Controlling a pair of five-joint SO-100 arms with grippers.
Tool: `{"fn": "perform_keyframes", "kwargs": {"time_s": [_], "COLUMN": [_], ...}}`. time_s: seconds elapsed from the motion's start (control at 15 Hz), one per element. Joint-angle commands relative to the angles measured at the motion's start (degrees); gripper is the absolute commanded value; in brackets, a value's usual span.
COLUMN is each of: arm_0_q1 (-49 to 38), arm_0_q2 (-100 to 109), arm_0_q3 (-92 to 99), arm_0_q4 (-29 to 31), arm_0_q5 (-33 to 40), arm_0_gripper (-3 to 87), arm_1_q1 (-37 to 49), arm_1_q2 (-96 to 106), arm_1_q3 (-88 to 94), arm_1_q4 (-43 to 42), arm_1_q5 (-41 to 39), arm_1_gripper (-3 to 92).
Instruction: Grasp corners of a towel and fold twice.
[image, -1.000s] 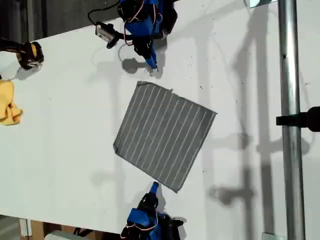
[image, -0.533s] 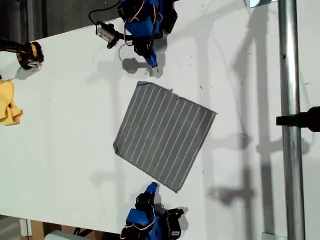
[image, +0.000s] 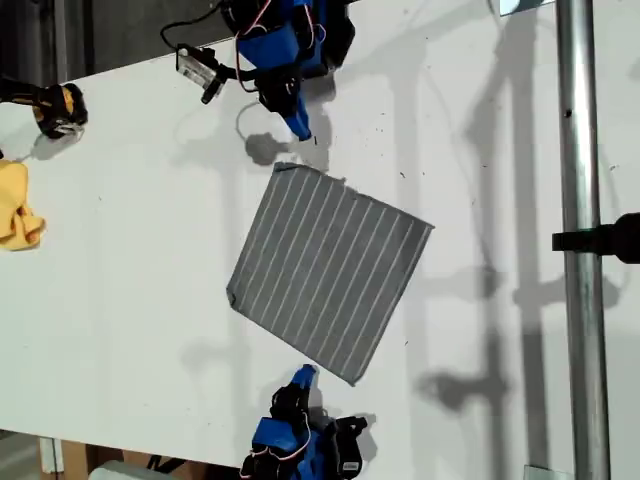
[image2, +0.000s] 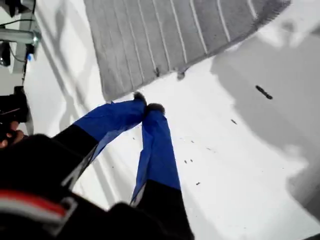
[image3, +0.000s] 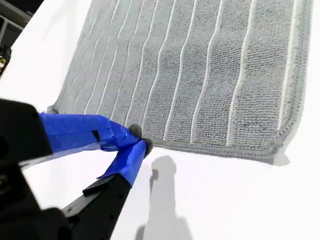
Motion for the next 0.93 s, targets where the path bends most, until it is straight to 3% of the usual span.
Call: {"fn": "perform_keyframes", "kwargs": {"time_s": [0.0, 0.13, 0.4, 0.87], "arm_0_q1": [-0.79, -0.62, -0.88, -1.05], "arm_0_q2": [0.35, 0.35, 0.35, 0.35], "arm_0_q3": [0.35, 0.35, 0.35, 0.35], "arm_0_q4": [0.09, 0.09, 0.09, 0.09], "arm_0_q5": [0.35, 0.44, 0.97, 1.23], "arm_0_gripper": [-2.1, -2.1, -2.1, -2.1], "arm_1_q1": [-3.34, -6.68, -12.22, -18.81], "arm_1_q2": [-21.09, -37.00, -64.07, -74.97], "arm_1_q3": [-16.35, -30.41, -63.37, -77.43], "arm_1_q4": [-5.19, -4.31, 5.80, 1.93], "arm_1_q5": [-2.20, -4.22, -10.63, -10.28], "arm_1_gripper": [-0.1, -0.1, -0.1, -0.2]}}
